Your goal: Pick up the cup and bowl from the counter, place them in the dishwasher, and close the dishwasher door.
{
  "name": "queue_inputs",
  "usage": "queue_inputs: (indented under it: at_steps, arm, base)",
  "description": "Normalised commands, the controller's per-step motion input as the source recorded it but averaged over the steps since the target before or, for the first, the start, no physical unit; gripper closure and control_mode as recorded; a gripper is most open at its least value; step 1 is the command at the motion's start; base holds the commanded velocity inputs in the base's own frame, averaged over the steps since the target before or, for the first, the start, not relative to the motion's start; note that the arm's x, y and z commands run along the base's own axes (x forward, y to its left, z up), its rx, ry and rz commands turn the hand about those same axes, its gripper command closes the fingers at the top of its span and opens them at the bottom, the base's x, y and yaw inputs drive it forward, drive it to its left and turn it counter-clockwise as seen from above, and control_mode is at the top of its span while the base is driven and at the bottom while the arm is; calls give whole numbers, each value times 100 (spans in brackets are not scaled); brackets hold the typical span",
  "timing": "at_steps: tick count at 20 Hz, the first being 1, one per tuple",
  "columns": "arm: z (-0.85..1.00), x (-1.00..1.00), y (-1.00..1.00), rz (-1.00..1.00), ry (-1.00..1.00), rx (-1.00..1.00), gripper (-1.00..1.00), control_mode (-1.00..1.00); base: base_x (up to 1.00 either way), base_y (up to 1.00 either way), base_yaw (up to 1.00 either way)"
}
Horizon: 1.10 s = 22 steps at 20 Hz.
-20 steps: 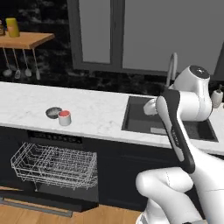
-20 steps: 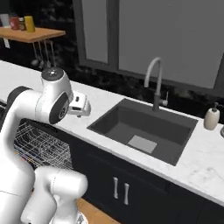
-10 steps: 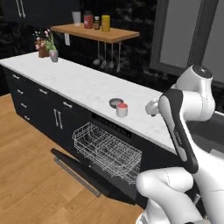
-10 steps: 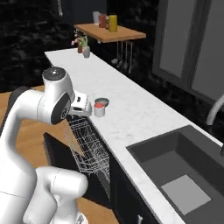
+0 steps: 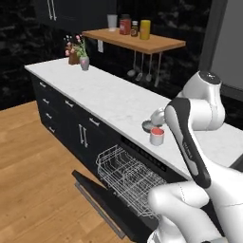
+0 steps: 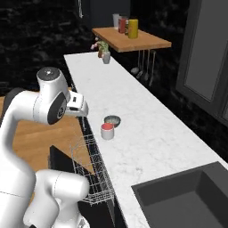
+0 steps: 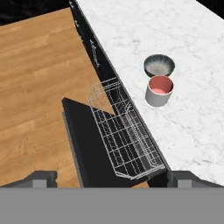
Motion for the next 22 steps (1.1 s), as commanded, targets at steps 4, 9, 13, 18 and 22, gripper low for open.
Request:
queue_inputs:
  at_steps: [4,9,13,18,22]
  arm:
    - [0,0,0,0,0,0,-100,100]
    - [0,0,0,0,0,0,-100,100]
    - [0,0,0,0,0,0,-100,100]
    - [0,0,0,0,0,0,-100,100]
    - [0,0,0,0,0,0,-100,100]
  base:
    - [-1,-84,30]
    - [-5,-56,25]
    - [-24,-52,17]
    - [-33,-43,5]
    - [0,-7,-25]
